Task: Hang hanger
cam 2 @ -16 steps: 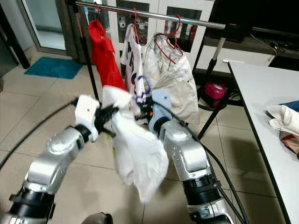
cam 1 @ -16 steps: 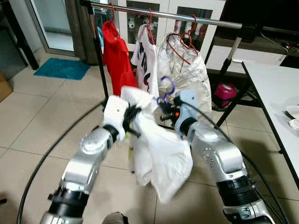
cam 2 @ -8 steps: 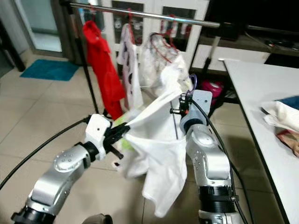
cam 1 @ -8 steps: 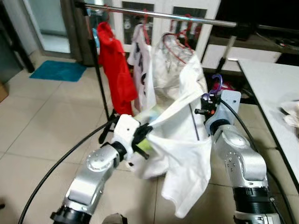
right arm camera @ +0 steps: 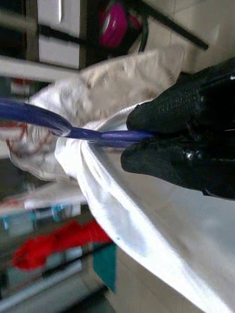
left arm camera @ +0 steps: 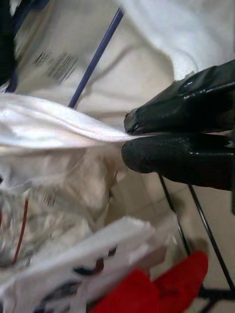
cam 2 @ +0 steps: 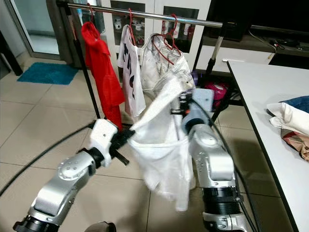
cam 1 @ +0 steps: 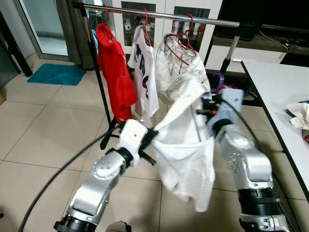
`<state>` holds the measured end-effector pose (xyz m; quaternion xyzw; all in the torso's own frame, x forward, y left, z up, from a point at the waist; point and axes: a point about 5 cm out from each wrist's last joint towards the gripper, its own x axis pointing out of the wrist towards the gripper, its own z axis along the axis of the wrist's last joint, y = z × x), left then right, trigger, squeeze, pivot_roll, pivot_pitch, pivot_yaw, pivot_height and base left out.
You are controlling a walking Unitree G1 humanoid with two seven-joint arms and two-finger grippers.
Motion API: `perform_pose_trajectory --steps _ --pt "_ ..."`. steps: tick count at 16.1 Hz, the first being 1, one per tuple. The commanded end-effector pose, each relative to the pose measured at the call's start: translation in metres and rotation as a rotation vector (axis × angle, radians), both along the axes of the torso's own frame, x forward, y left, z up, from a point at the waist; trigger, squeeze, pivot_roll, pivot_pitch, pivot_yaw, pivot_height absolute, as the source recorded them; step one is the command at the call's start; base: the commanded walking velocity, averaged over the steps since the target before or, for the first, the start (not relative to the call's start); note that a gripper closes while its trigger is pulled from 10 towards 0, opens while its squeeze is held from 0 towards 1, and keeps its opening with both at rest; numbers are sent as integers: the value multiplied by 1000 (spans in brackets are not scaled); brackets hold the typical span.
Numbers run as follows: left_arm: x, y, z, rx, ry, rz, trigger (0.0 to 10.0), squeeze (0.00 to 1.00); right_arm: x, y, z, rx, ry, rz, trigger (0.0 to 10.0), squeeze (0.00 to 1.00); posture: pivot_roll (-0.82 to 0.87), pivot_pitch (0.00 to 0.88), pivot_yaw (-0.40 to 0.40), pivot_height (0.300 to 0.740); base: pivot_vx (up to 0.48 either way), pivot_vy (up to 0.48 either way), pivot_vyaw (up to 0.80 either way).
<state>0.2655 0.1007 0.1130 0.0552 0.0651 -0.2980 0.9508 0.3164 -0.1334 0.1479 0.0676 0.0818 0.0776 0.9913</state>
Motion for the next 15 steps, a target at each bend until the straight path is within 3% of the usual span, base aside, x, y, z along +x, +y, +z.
perform_pose_trajectory --steps 1,2,3,4,5,6,7,8,11,12,13,14,15 --pt "7 8 10 -6 -62 61 1294 0 1 9 9 -14 -31 88 10000 0 -24 0 -40 740 0 0 0" --pt "10 12 15 -15 -88 90 1216 0 0 12 8 -23 -23 114 10000 0 -24 0 -41 740 0 0 0" --pt "12 14 18 -22 -103 111 0 0 -1 14 6 -31 -16 127 10000 0 -23 0 -41 740 0 0 0" --pt "12 16 21 -21 -102 98 196 0 -2 15 1 -69 7 152 10000 0 -22 0 -40 740 0 0 0" --pt "8 11 18 -16 -79 47 3647 0 -2 15 0 -63 11 156 10000 0 -24 0 -36 740 0 0 0" --pt "-2 4 10 -7 -25 -43 10000 0 -2 16 1 -56 6 175 10000 0 -27 0 -33 740 0 0 0" --pt "-1 9 8 -1 -19 -23 10000 1000 -2 17 2 -55 3 198 10000 0 -32 0 -29 740 0 0 0" --pt "0 12 8 -8 -19 -7 10000 1000 -2 17 3 -57 2 206 10000 0 -33 0 -27 740 0 0 0" --pt "6 40 22 -69 -42 21 10000 1000 -5 22 2 -69 14 321 10000 0 -34 0 -25 740 0 0 0" --pt "9 59 27 -70 -65 61 10000 1000 -8 25 4 -24 22 394 10000 0 -34 0 -25 740 0 0 0" --pt "10 65 29 -72 -72 74 10000 1000 -9 26 5 -9 24 417 10000 0 -34 0 -25 740 0 0 0" --pt "12 86 37 -96 -93 117 10000 1000 -15 25 7 18 29 508 10000 0 -32 0 -25 740 0 0 0" --pt "12 90 38 -100 -95 124 10000 1000 -16 25 7 23 30 526 10000 0 -32 0 -25 740 0 0 0"
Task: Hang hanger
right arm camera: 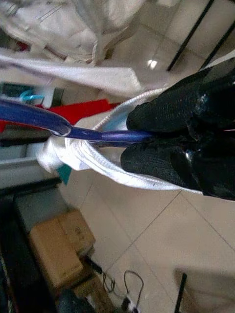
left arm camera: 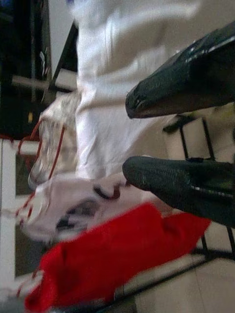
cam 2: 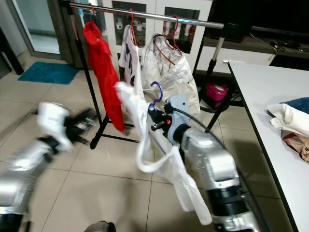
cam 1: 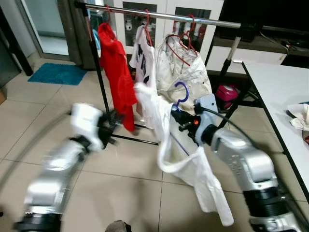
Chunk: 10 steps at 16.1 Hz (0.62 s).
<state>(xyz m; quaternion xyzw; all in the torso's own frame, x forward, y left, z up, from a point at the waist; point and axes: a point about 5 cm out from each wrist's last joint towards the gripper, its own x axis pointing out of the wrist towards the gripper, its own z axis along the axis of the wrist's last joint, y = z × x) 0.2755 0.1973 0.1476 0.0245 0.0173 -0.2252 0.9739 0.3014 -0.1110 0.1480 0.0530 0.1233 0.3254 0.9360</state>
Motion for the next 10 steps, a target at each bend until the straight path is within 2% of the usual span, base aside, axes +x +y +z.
perform_pose_trajectory --steps 1,2,4,5,6,7,8,10 --pt "4 7 4 -3 -10 5 10000 1000 -5 0 10 50 -18 82 10000 0 -30 0 -24 740 0 0 0" --pt "4 20 6 8 -8 34 10000 1000 -9 -2 15 96 -18 155 10000 0 -30 0 -23 740 0 0 0" --pt "3 35 7 0 5 62 10000 1000 -15 -7 23 151 -25 232 10000 0 -29 0 -21 740 0 0 0" --pt "2 38 7 -19 8 64 10000 882 -18 -8 25 166 -27 264 10000 0 -29 0 -19 740 0 0 0" --pt "1 42 7 -52 16 56 10000 0 -23 -8 28 187 -27 312 10000 0 -30 0 -17 740 0 0 0" --pt "1 43 6 -60 20 55 10000 0 -25 -9 30 197 -28 333 10000 0 -30 0 -16 740 0 0 0" --pt "5 49 1 -60 28 97 10000 0 -31 -8 36 255 -23 399 10000 0 -35 0 -12 740 0 0 0" --pt "7 49 1 -83 24 88 10000 0 -37 -7 36 253 -18 440 10000 0 -36 0 -11 740 0 0 0"
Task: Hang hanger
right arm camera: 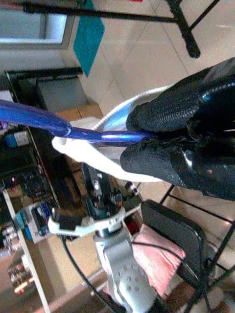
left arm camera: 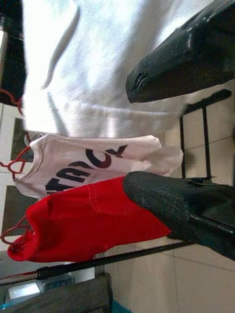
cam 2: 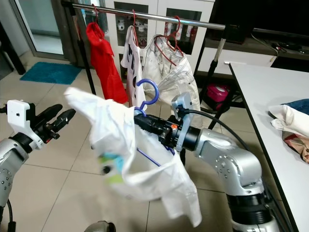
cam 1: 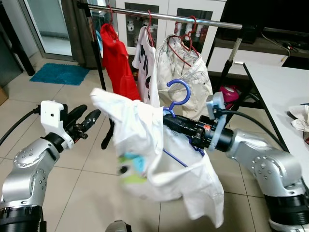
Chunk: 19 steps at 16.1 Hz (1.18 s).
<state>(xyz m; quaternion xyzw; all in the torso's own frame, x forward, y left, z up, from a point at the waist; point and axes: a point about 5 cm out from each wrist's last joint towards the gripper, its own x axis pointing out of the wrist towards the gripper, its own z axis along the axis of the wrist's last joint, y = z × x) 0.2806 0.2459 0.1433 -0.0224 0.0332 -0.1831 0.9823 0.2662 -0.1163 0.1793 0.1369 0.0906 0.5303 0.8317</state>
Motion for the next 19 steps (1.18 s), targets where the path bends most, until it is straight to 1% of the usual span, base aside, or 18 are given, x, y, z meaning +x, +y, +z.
perform_pose_trajectory --steps 1,3,5,6,7,8,12,15,19 --pt "4 -2 6 -26 -33 -25 10000 0 -6 0 4 16 -4 35 10000 0 -39 0 -9 740 0 0 0" --pt "10 -2 4 -44 -31 -39 10000 0 -10 2 4 21 4 67 10000 0 -42 0 -8 740 0 0 0" --pt "12 -5 5 -73 -35 -92 10000 0 -12 2 5 22 7 77 10000 0 -44 0 -3 740 0 0 0" --pt "10 -10 5 -92 -34 -146 8549 0 -13 2 5 22 8 79 10000 0 -44 0 -1 740 0 0 0" --pt "9 -12 4 -89 -29 -168 1725 0 -13 2 5 22 9 79 10000 0 -45 0 0 740 0 0 0" --pt "9 -13 3 -92 -30 -173 0 0 -14 3 5 23 10 79 10000 0 -45 0 1 740 0 0 0" --pt "10 -12 2 -97 -32 -181 0 0 -14 4 5 22 9 82 10000 0 -45 0 1 740 0 0 0" --pt "10 -10 3 -102 -47 -166 0 0 -14 4 5 19 7 84 10000 0 -44 0 0 740 0 0 0" --pt "13 -4 3 -99 -70 -109 0 0 -14 4 4 16 6 82 10000 0 -44 0 3 740 0 0 0"
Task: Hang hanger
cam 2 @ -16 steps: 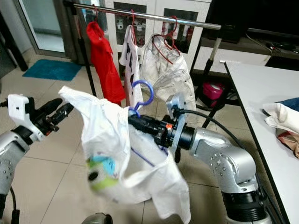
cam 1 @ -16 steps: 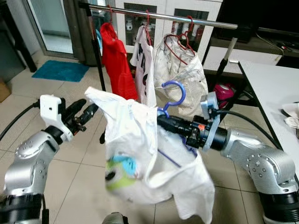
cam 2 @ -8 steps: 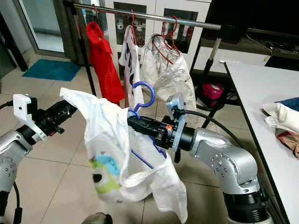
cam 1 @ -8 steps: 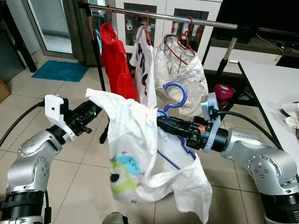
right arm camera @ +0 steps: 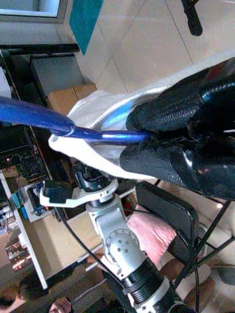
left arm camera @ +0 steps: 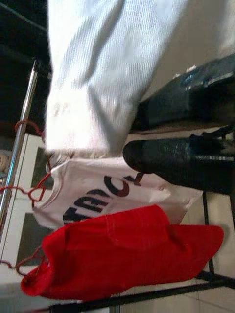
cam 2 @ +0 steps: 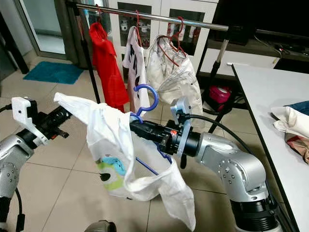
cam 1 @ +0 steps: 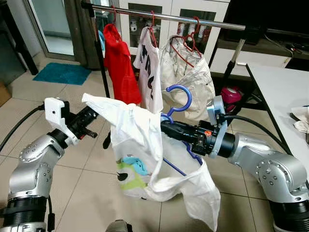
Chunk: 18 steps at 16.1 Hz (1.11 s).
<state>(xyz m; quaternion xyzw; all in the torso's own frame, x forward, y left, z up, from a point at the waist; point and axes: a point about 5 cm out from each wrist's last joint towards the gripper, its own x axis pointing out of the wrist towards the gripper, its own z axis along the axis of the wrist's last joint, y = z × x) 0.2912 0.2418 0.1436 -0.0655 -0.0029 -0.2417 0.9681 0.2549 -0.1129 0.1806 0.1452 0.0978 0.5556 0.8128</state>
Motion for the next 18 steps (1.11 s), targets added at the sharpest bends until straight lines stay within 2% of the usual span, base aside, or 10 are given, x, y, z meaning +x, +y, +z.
perform_pose_trajectory --steps 1,4,6,9,12,13,14,15,16,18 --pt "2 2 4 3 -21 21 0 0 -2 0 2 -8 -11 9 10000 0 -44 0 4 740 0 0 0" --pt "1 6 3 -6 -26 51 0 0 12 -8 -6 -69 3 -129 10000 0 -46 0 6 740 0 0 0" --pt "2 12 1 7 -30 117 0 0 17 -10 -7 -82 9 -174 10000 0 -45 0 4 740 0 0 0" --pt "6 21 5 -3 -53 195 0 0 17 -10 -8 -91 9 -174 10000 0 -43 0 3 740 0 0 0" --pt "11 50 12 4 -71 413 0 0 15 -10 -10 -96 11 -159 10000 0 -43 0 5 740 0 0 0" --pt "10 44 10 30 -48 344 0 0 13 -8 -9 -91 9 -138 10000 0 -42 0 7 740 0 0 0" --pt "7 29 5 24 -11 215 10000 0 11 -7 -9 -84 6 -120 10000 0 -42 0 10 740 0 0 0" --pt "4 17 3 3 -3 97 10000 447 9 -6 -8 -71 7 -107 10000 0 -42 0 11 740 0 0 0" --pt "0 7 3 -13 -14 6 10000 1000 8 -5 -7 -55 7 -96 10000 0 -44 0 13 740 0 0 0" --pt "-4 6 0 -18 -7 -61 10000 1000 5 -5 -5 -39 1 -71 10000 0 -46 0 16 740 0 0 0"
